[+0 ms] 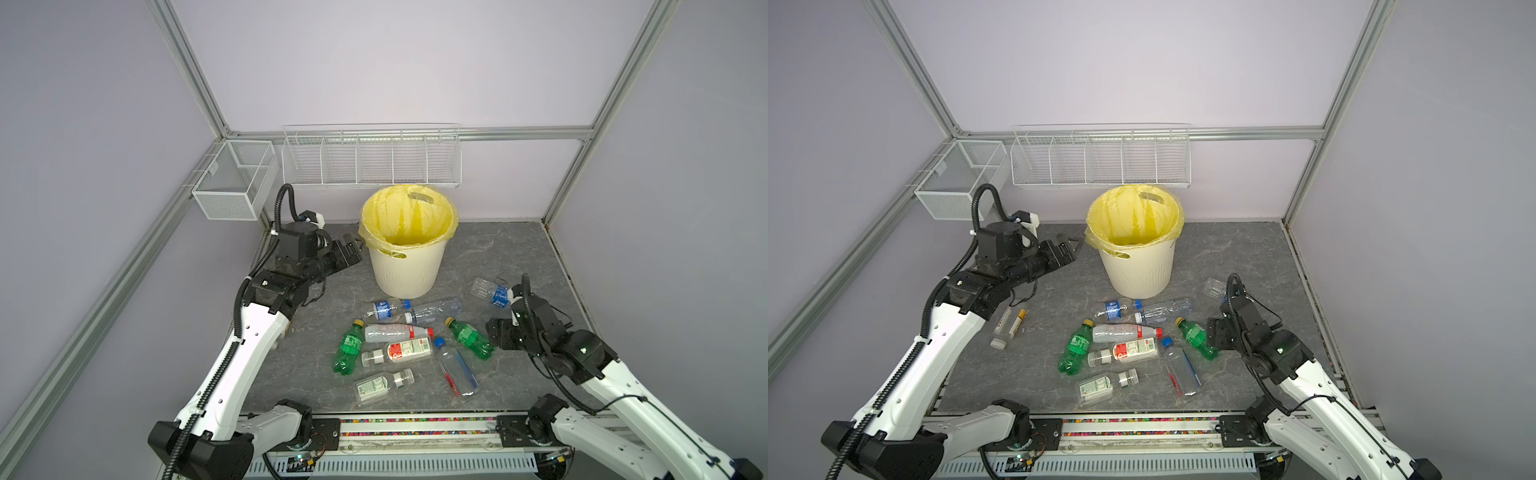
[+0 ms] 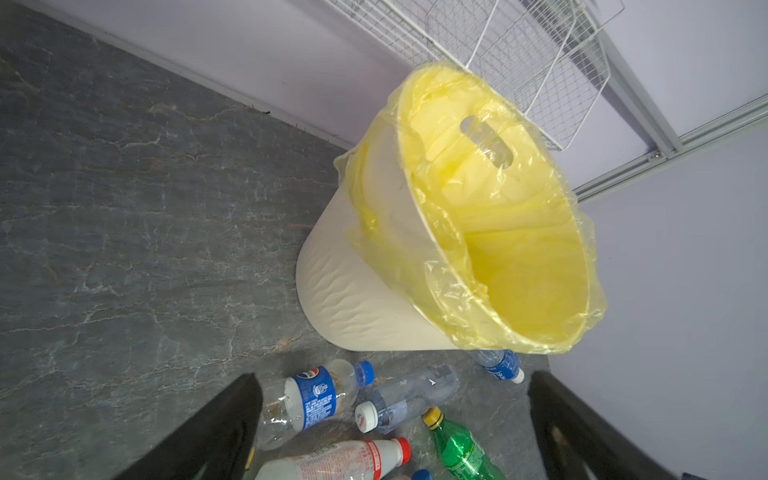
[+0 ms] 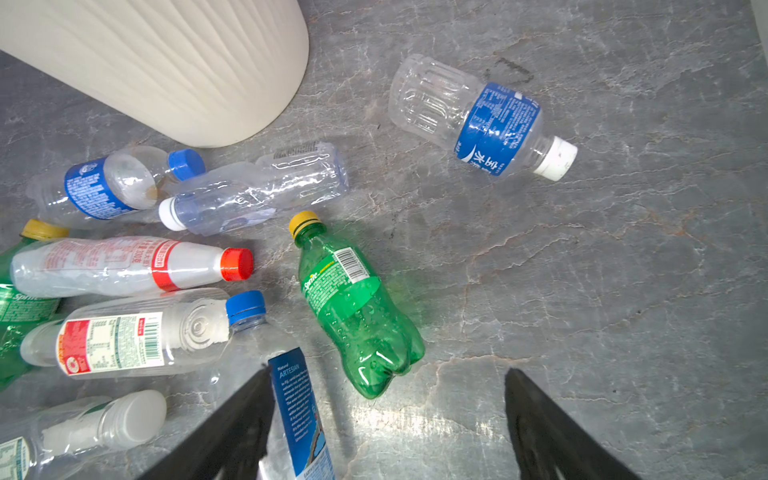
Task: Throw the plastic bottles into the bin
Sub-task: 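Draw the left gripper back from the bin and lower the right gripper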
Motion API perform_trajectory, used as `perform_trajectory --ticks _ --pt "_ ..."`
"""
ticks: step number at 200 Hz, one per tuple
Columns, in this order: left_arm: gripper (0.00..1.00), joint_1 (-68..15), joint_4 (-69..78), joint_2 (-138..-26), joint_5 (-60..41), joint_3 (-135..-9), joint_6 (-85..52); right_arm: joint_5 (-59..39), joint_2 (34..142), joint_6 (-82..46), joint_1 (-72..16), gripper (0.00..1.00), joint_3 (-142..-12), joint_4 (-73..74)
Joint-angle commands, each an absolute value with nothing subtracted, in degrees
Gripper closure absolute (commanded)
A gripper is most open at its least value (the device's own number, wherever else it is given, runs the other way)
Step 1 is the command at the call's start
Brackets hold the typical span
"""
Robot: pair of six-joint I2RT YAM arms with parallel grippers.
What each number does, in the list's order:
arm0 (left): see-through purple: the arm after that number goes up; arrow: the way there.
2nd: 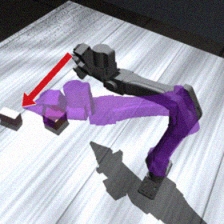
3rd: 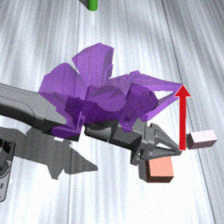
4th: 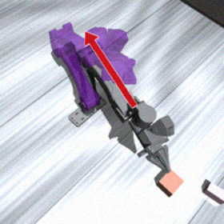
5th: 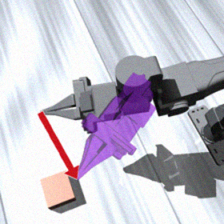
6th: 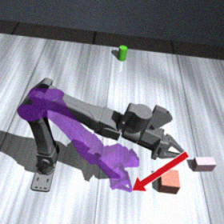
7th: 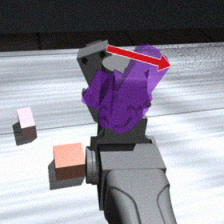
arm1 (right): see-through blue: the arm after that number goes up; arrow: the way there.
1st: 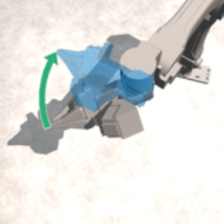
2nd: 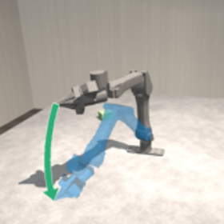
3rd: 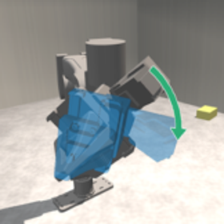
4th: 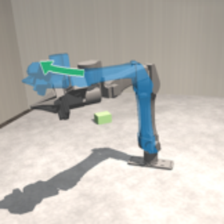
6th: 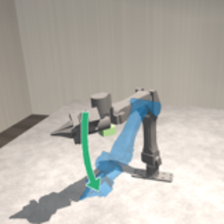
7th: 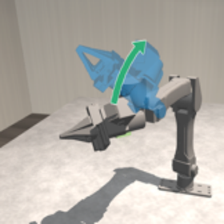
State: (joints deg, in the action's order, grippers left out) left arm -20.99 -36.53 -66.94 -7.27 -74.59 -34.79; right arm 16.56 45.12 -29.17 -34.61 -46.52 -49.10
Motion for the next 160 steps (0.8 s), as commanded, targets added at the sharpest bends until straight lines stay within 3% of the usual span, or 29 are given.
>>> perform_trajectory --ticks 1,72,160 --pt "0.00 -20.6 -36.1 -63.9 -5.4 -72.4 -33.6 12.2 45.7 -28.1 -34.7 0.12 -44.8 -47.1" --pt "0.00 -20.3 -35.5 -60.5 -1.7 -65.7 -32.2 6.0 44.2 -31.9 -36.8 0.12 -39.7 -42.0" --pt "0.00 -16.3 -31.9 -61.4 -6.1 -58.6 -35.2 16.1 41.2 -38.3 -49.1 0.12 -36.8 -42.5"
